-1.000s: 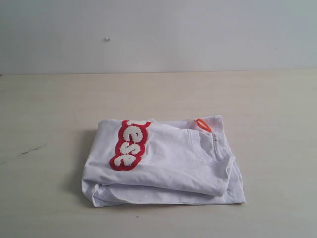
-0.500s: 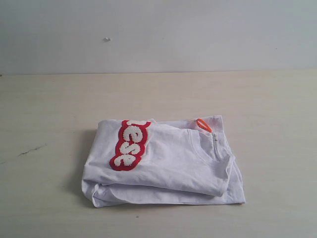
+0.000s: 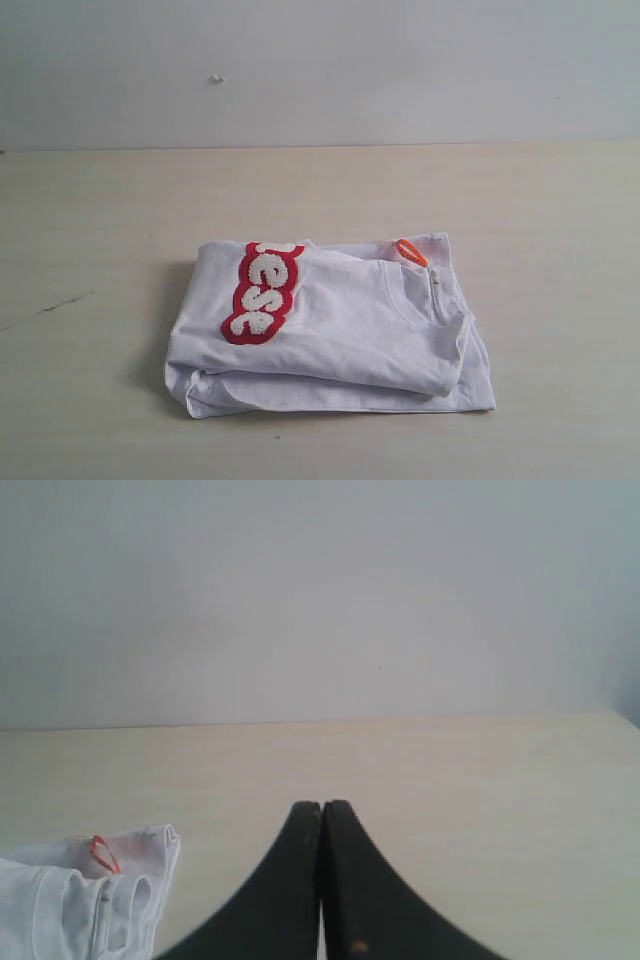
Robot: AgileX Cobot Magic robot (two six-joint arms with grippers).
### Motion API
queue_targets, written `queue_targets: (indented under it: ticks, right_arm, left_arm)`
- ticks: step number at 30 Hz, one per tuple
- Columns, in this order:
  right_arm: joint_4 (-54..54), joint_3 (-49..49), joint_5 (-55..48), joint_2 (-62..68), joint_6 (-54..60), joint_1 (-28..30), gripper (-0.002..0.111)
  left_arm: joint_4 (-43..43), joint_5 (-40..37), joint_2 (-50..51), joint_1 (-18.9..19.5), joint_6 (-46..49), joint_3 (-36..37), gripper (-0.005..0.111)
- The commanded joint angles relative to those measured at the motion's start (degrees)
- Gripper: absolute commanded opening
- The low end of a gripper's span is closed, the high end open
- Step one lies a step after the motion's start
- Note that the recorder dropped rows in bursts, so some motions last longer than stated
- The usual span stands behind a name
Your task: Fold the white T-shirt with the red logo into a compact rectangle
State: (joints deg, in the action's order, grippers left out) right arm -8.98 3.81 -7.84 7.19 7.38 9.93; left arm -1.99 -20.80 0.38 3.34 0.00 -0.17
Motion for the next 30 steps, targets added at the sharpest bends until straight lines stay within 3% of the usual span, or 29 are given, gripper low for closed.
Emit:
queue_targets:
  ticks: [1,17,25,30]
  right_arm:
    - [-0.01,-3.33,1.79,-1.09,-1.97,0.23,0.0]
    - [1.18,-3.81,-0.28,-2.9,-3.59,0.23,0.0]
    - [10.72,-3.81,-7.25,-7.19,-15.44,0.23,0.0]
    - [11.24,-3.81,-7.35,-7.19,-15.75,0.23,0.0]
  left_arm:
    - [-0.21,0.53,-0.38,0.17,-0.48,0.17,0.036]
    - [-0.21,0.53,-0.38,0.17,-0.48,0.17,0.036]
    - [-0.21,0.53,-0.38,0.17,-0.48,0.17,0.036]
    - [-0.21,0.53,-0.38,0.17,-0.48,0.17,0.036]
